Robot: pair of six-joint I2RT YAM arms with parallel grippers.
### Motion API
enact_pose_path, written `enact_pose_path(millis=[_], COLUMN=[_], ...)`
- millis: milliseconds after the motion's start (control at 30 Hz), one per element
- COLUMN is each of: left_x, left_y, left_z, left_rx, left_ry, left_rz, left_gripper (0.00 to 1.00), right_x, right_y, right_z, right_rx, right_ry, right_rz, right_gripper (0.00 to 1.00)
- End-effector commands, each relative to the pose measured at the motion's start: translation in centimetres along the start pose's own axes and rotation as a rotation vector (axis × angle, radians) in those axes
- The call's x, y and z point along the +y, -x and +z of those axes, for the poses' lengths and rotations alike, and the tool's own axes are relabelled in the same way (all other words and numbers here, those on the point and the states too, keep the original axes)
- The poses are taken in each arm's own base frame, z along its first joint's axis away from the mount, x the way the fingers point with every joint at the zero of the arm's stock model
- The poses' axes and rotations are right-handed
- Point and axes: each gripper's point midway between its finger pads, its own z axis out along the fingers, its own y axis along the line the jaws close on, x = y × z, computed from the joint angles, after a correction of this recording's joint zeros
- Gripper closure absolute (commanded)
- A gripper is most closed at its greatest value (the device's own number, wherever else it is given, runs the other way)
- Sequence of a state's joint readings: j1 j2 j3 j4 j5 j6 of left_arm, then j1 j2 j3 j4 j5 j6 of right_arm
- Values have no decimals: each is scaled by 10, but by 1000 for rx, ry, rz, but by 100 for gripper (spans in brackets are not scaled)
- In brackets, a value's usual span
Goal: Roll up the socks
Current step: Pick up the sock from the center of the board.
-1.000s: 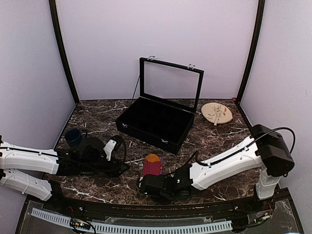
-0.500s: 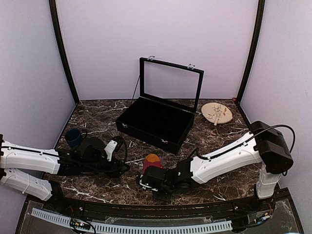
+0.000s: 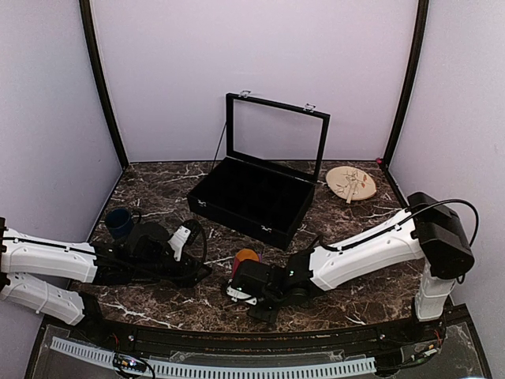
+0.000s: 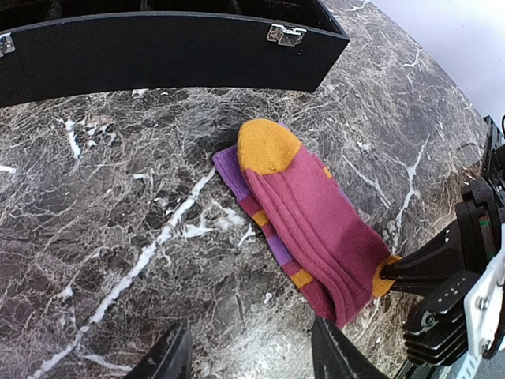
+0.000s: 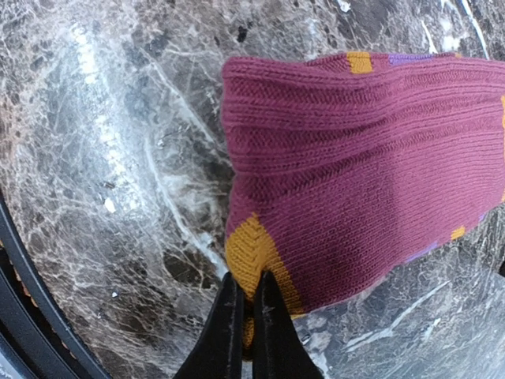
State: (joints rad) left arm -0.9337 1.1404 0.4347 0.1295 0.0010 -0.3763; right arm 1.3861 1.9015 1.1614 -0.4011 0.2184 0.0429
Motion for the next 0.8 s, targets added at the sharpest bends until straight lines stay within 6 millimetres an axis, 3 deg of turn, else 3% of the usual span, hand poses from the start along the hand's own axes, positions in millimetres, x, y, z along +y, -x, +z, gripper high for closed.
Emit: enact_pose_path(millis=[0,100,300,767], left_x=[-3,-5,-16,-56], left_y=[-2,-7,-14,-19], left_z=[-1,0,1,-3], left_rx=[-21,-16,-31,-69], left_ry=[-34,-57,-140,-315], left_rz=[32,43,67,189], left_gripper=[46,46,45,42], right_x=[21,23,30,16], right_y=[-29,-12,-7,13], right_z=[0,-9,-15,-39], right_rx=[111,74,71,24], right_ry=[156,219,358,587], right_rz=[43,84,147,298], right_gripper=[100,100,100,100])
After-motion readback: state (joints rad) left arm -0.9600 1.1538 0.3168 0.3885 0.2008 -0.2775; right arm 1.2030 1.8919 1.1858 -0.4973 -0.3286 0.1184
